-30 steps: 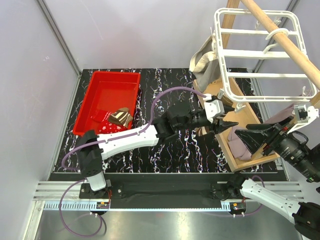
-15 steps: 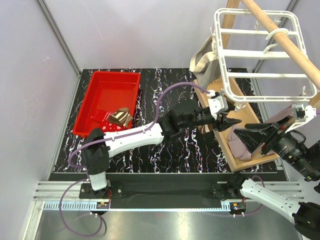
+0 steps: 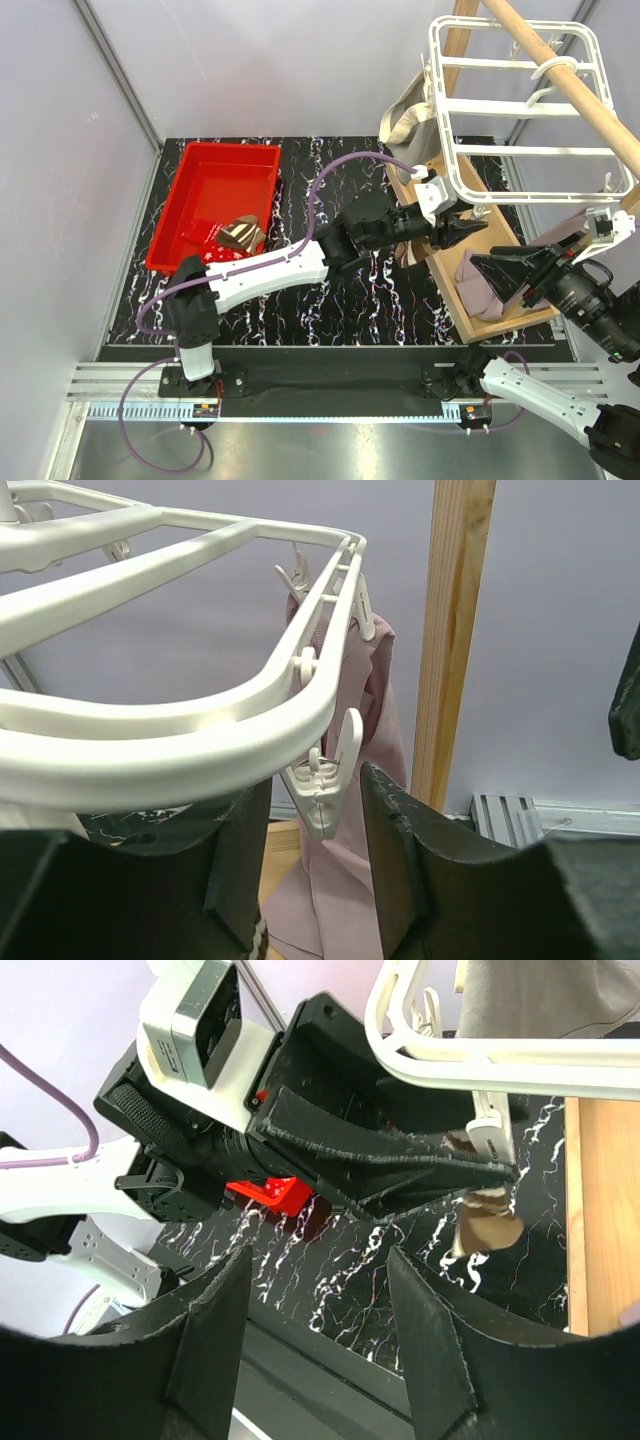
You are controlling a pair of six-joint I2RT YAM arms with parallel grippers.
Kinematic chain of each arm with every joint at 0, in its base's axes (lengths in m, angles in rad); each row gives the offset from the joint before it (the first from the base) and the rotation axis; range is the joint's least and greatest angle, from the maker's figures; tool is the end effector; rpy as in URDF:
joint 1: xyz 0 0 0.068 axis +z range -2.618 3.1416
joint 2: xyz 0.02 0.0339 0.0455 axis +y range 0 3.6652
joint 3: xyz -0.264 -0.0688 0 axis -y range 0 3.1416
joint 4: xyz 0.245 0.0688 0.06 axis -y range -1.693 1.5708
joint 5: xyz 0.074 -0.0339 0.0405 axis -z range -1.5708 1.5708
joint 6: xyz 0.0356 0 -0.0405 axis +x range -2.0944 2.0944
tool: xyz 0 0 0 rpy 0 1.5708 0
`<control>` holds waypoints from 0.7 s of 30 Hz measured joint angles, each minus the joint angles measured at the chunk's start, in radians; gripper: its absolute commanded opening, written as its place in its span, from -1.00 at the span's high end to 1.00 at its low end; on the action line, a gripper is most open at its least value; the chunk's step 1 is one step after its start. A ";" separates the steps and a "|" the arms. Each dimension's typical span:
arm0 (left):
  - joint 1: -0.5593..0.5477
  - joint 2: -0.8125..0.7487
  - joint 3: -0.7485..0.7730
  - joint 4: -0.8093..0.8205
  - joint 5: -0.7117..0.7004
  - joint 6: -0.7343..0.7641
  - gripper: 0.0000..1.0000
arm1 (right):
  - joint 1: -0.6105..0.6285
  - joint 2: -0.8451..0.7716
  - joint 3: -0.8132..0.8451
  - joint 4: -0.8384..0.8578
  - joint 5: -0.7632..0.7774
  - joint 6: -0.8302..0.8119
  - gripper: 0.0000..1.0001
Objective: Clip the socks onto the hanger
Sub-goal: Open the clamp at the hanger.
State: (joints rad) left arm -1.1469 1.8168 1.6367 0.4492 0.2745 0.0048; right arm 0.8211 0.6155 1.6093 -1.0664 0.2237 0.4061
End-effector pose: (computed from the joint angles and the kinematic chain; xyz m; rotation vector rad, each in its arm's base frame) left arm 0.1724 -0.4054 0.4135 0.9621 1.0219 -1.1407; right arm 0.0032 -0.0081 0.4961 -0.1751 1.6869 0.7483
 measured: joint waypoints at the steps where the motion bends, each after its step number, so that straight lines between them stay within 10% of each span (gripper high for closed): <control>1: 0.000 0.000 0.001 0.000 0.002 -0.002 0.27 | 0.000 0.000 0.000 0.000 0.001 0.001 -0.22; 7: 0.004 0.000 0.012 -0.034 0.036 -0.040 0.91 | 0.000 0.000 0.000 0.000 0.030 0.005 -0.18; 21: 0.092 0.000 0.036 -0.025 0.342 -0.496 1.00 | 0.000 0.056 0.014 0.003 0.161 0.019 -0.27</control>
State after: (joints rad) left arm -1.0550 1.8164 1.6730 0.4240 0.6163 -0.4915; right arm 0.8211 0.6712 1.6234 -1.0634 0.3851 0.4255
